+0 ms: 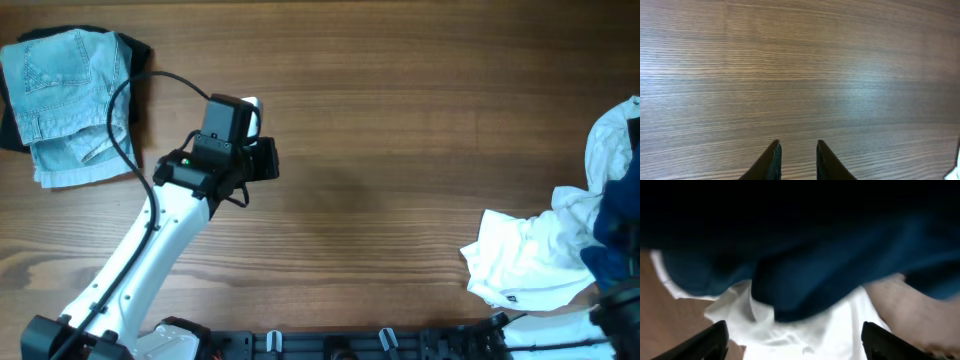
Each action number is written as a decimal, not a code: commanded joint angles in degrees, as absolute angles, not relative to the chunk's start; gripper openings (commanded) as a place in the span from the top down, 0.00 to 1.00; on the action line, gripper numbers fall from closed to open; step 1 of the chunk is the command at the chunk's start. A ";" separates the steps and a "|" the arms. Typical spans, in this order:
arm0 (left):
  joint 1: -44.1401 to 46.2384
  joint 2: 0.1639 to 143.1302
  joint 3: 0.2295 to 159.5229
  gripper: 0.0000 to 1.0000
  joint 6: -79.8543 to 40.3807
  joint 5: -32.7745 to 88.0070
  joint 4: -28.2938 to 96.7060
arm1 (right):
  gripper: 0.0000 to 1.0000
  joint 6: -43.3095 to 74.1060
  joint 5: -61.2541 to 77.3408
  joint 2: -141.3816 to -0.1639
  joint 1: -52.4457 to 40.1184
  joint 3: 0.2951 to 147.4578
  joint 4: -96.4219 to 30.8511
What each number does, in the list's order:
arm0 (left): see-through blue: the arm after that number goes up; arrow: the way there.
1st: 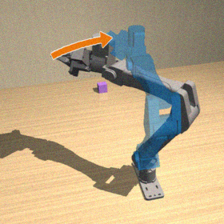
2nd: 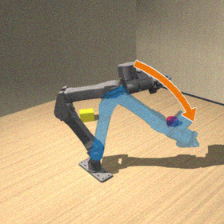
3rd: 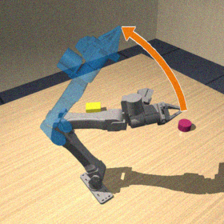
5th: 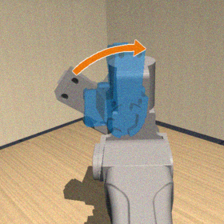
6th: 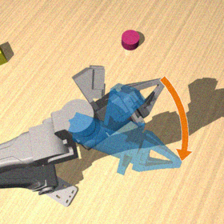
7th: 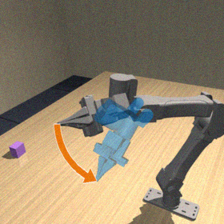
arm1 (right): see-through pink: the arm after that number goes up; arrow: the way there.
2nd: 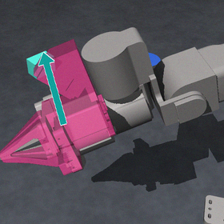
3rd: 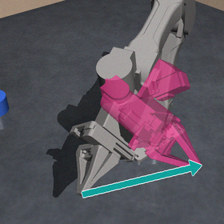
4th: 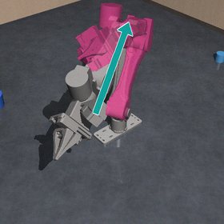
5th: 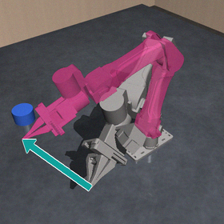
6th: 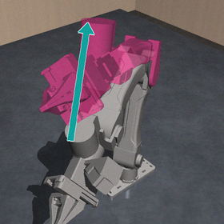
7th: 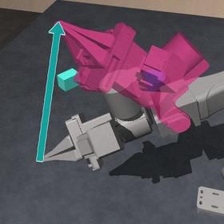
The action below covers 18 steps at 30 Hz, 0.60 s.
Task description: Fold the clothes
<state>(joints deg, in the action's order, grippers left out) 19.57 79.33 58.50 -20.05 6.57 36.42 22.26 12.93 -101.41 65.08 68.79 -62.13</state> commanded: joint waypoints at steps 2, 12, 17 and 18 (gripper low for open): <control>21.87 79.68 59.11 0.76 -19.99 7.46 36.18 | 0.09 19.66 14.13 -101.78 58.96 73.17 -62.35; 22.83 79.68 59.11 0.74 -19.99 7.49 35.75 | 0.14 20.10 10.96 -101.78 52.29 77.65 -65.95; 22.83 79.72 59.11 0.73 -19.94 7.46 35.42 | 0.29 21.10 11.27 -101.75 59.64 77.62 -68.77; 22.83 79.72 59.11 0.73 -19.94 7.46 35.33 | 0.25 21.12 11.22 -101.75 60.38 77.65 -69.06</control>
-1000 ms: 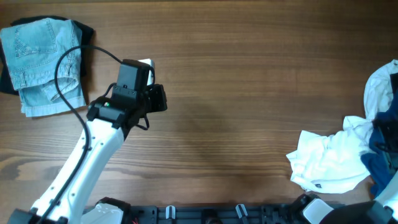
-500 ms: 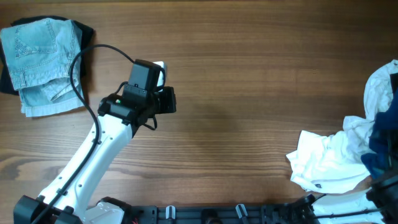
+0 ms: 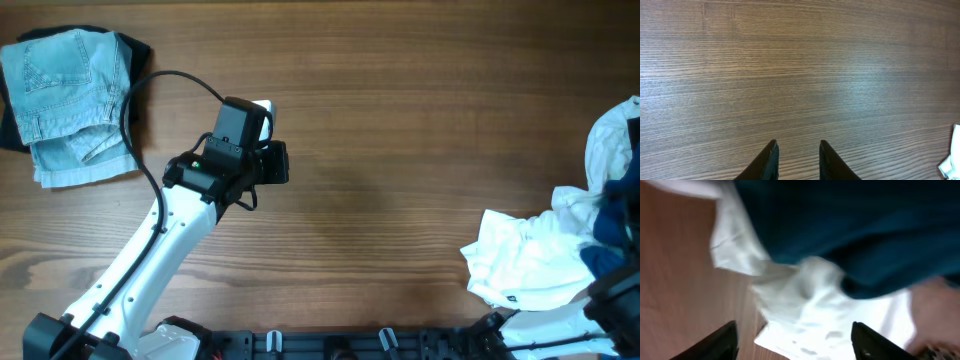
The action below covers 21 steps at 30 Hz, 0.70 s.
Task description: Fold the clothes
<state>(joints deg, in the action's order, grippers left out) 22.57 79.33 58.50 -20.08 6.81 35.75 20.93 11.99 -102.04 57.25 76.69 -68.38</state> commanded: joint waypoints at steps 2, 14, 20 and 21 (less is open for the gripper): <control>22.83 79.72 59.11 0.73 -19.94 7.46 35.09 | 0.24 21.26 11.22 -101.73 63.48 77.62 -69.54; 22.83 79.72 59.11 0.72 -19.75 7.44 35.18 | 0.25 19.53 14.04 -102.76 65.23 75.99 -63.35; 22.76 79.72 59.11 0.72 -19.75 7.42 35.55 | 0.25 19.22 14.02 -107.77 65.23 75.81 -63.18; 22.72 79.72 59.11 0.72 -19.75 7.42 35.75 | 0.26 19.00 14.02 -108.60 65.23 75.77 -62.78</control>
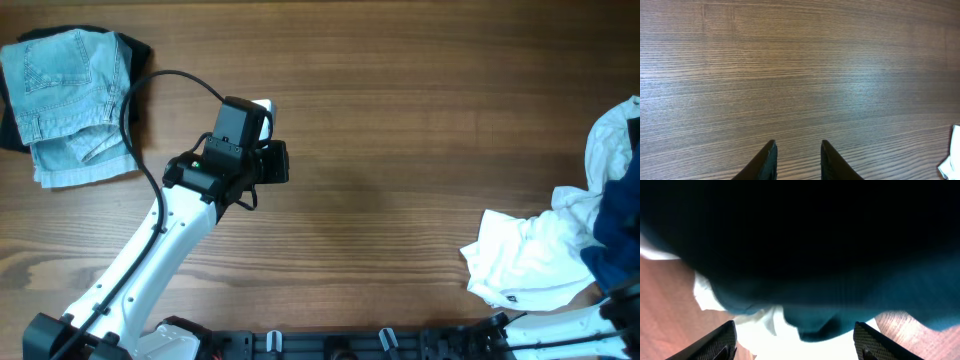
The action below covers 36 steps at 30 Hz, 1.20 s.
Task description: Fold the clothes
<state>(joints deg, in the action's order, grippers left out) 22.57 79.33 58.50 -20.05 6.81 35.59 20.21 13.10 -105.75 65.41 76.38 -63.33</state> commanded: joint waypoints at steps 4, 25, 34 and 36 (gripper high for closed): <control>22.72 79.72 59.11 0.72 -19.77 6.59 36.84 | 0.36 19.03 14.13 -111.48 65.21 75.72 -62.13; 22.72 79.72 59.11 0.77 -19.79 6.59 36.67 | 0.96 20.97 15.42 -111.11 61.34 75.75 -61.52; 22.72 79.72 59.11 0.78 -19.99 6.61 36.47 | 0.96 20.56 15.27 -100.33 48.10 77.80 -63.33; 22.72 79.72 59.11 0.78 -19.99 6.61 36.47 | 0.95 20.60 13.85 -97.45 48.10 79.26 -65.08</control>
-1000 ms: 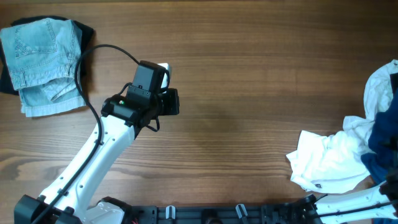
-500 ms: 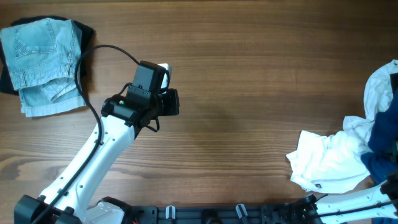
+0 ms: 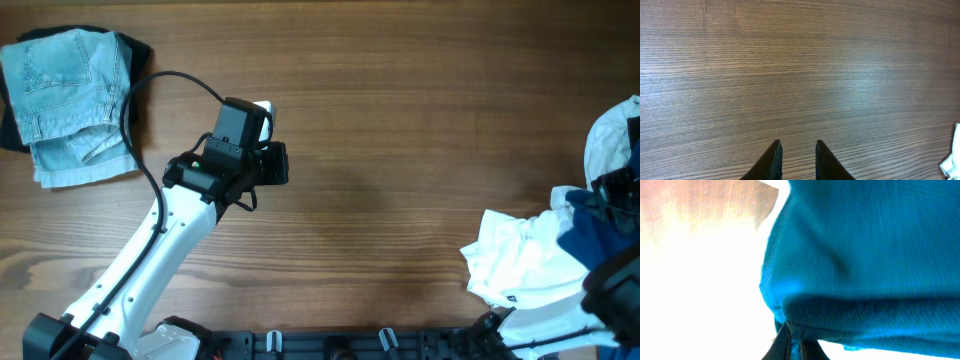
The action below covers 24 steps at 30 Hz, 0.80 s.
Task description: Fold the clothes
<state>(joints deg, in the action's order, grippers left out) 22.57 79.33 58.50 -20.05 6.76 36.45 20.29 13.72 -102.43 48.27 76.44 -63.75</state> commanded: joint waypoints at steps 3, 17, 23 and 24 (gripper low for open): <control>22.72 79.72 59.11 0.78 -19.99 6.61 36.45 | 0.96 20.18 13.39 -93.34 47.37 80.71 -67.29; 22.72 79.72 59.11 0.77 -20.21 7.73 36.82 | 0.96 17.12 -0.82 -85.65 19.00 102.89 -82.00; 22.72 79.72 59.11 0.77 -20.23 7.99 36.86 | 0.95 16.64 -4.54 -85.71 12.32 103.18 -82.74; 22.72 79.72 59.11 0.77 -20.23 8.12 36.86 | 0.96 16.67 -4.51 -85.71 11.68 103.18 -82.48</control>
